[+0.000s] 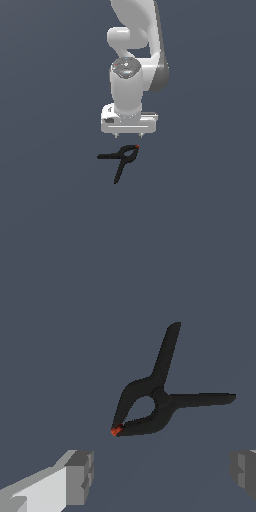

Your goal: Pick up the object and move it to a goal position.

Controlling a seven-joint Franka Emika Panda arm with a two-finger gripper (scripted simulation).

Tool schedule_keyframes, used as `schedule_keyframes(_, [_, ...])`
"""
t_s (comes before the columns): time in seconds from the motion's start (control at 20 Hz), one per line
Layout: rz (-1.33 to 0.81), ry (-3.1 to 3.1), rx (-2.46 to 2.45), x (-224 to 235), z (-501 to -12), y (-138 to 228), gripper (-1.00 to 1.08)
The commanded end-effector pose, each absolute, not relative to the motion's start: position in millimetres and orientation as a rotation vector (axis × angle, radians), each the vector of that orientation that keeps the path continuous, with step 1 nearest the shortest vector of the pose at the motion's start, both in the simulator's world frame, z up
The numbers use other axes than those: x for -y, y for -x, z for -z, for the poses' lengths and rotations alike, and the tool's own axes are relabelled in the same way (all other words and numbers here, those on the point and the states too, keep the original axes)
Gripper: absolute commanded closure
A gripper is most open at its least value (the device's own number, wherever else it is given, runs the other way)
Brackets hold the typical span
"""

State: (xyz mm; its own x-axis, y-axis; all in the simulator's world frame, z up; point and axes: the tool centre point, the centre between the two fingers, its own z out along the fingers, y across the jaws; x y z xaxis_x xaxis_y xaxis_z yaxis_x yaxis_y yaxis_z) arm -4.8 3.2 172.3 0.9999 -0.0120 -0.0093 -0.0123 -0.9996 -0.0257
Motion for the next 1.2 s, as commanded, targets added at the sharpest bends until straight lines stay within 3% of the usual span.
schedule_keyframes(0.0, [-0.014, 3.116, -0.019, -3, -172, 5, -0.20])
schedule_keyframes(0.55, [-0.030, 3.116, -0.009, -13, -173, 7, -0.20])
schedule_keyframes(1.15, [-0.198, 2.981, -0.459, 22, -144, -1, -0.20])
